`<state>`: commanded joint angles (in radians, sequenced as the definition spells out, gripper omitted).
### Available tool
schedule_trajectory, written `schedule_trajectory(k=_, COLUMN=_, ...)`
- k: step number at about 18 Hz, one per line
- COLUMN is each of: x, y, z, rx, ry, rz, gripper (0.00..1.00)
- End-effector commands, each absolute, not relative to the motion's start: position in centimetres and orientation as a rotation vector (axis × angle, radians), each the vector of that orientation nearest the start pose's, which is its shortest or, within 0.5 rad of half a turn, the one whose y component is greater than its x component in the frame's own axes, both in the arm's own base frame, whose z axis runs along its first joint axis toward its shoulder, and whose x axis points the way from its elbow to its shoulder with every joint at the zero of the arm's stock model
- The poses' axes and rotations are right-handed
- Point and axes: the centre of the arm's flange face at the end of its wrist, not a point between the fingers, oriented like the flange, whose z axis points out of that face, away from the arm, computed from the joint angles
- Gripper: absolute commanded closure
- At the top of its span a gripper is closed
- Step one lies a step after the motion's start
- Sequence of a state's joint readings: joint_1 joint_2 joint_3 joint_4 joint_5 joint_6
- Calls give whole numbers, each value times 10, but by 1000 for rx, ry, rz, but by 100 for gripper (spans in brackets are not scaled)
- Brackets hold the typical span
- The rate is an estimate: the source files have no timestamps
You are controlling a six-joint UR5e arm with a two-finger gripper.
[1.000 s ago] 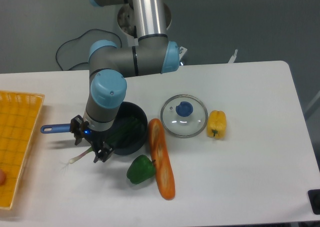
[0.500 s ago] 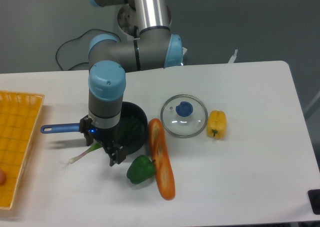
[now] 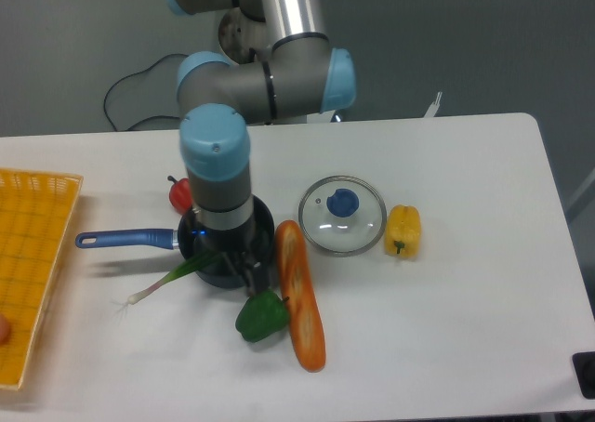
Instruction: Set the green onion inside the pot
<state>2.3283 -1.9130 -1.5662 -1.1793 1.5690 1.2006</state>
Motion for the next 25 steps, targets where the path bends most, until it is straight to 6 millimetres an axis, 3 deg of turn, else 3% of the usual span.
schedule_trajectory(k=4, x=-364, y=504, z=339, rx=-3076, ry=773, rz=3, gripper=0)
schedule_trajectory(k=11, x=-407, y=463, z=335, rx=-3063, ry=818, rz=-58, gripper=0)
schedule_trajectory(k=25, x=-407, y=450, z=343, rx=-3052, ry=807, rz=-93, gripper=0)
